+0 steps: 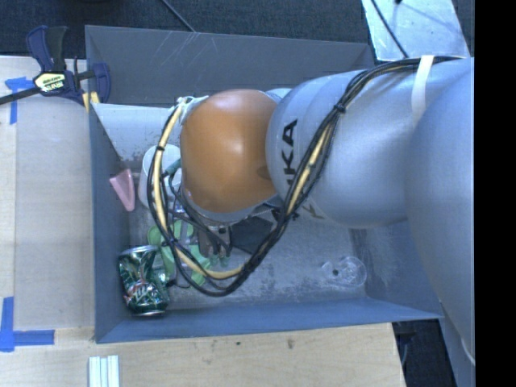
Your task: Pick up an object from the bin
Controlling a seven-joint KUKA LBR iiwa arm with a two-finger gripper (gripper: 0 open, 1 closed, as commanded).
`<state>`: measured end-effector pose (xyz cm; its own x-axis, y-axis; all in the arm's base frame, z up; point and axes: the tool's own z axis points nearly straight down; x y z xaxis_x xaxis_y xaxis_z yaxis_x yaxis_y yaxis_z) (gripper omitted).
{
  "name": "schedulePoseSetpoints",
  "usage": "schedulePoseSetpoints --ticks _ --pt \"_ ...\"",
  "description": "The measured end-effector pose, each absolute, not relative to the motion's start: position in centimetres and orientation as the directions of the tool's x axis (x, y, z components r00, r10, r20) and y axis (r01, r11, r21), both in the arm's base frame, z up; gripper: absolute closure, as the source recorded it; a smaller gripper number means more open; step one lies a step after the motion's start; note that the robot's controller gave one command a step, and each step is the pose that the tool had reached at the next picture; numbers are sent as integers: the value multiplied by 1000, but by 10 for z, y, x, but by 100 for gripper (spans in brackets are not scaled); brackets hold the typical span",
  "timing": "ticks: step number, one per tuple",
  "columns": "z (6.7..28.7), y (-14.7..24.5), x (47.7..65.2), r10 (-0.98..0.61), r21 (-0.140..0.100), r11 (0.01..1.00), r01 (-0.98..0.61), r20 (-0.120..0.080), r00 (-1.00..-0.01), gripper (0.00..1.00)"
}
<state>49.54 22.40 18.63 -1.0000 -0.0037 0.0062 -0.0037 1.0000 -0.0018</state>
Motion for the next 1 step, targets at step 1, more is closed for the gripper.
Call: schedulePoseSetpoints --ticks 1 --pt "191 223 497 1 1 1000 1 -2 -1000 0"
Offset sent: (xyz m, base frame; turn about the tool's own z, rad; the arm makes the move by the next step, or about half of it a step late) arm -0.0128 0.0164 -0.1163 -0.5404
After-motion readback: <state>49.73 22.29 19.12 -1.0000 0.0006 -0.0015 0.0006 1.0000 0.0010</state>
